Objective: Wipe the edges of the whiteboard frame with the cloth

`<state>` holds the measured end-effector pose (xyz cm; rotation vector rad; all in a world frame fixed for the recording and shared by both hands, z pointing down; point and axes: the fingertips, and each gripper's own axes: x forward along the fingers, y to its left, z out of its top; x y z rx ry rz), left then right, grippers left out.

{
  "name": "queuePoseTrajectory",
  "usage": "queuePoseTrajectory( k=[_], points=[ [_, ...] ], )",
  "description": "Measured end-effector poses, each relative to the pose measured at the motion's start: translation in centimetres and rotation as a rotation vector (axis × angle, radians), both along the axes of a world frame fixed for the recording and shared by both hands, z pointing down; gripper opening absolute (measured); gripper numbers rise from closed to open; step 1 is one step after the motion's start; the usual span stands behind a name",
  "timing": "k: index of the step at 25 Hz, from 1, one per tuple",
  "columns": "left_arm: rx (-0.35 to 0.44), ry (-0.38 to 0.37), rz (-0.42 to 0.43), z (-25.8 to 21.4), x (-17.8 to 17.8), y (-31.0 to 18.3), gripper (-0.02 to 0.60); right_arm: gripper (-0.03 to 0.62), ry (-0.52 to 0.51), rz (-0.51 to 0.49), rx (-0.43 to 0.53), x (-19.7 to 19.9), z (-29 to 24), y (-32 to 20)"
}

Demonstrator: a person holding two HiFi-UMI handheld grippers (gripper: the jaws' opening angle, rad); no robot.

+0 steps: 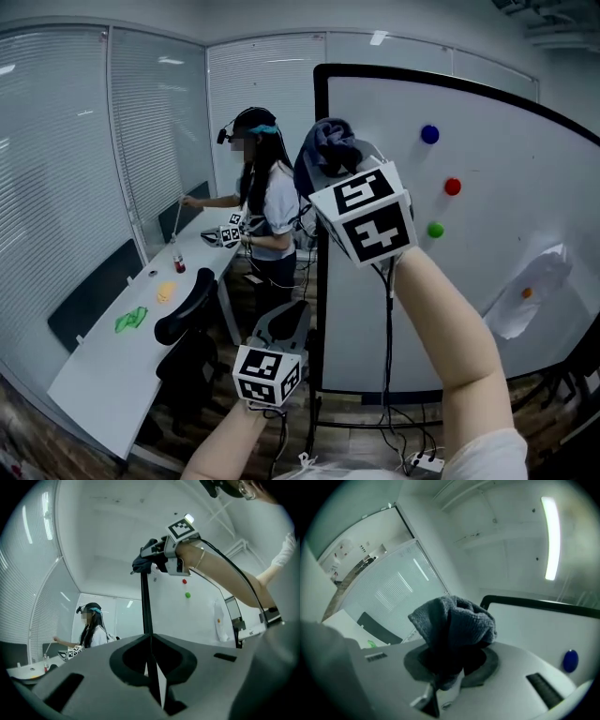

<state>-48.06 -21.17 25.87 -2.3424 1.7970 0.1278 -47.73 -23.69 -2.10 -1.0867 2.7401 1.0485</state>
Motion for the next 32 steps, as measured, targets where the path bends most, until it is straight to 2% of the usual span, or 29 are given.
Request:
queuePoseTrajectory(
  k=[3,11,16,19,24,32],
  points=[
    [-0.014,-0.049,-0.025,0.0,-0.4,-0.4,0.025,0.077,-0.026,0.008,0.031,0.4,-2.8,-0.2],
    [-0.034,-0.057,-0.022,-0.4,0.0,-1.3,0.025,0.077,-0.026,0.017,0.062,-0.2,-6.1,0.1],
    [-0.054,-0.037,-0.009,0.1,0.4,-1.1,0.025,0.077,-0.106,0.033,0.107,0.2,-9.2,0.5],
    [-0.066,-0.028,0.002,0.9,0.9,-0.9,0.025,0.077,-0.153,0.054,0.135,1.2,-10.5,0.5],
    [-0.103,-0.062,0.024,2.7,2.2,-1.0,0.025,0.077,-0.192,0.071,0.171,3.4,-11.2,-0.5],
    [-0.181,-0.033,0.088,6.0,4.6,-0.9,0.025,0.077,-0.240,0.171,0.231,8.3,-11.8,-1.2]
  ],
)
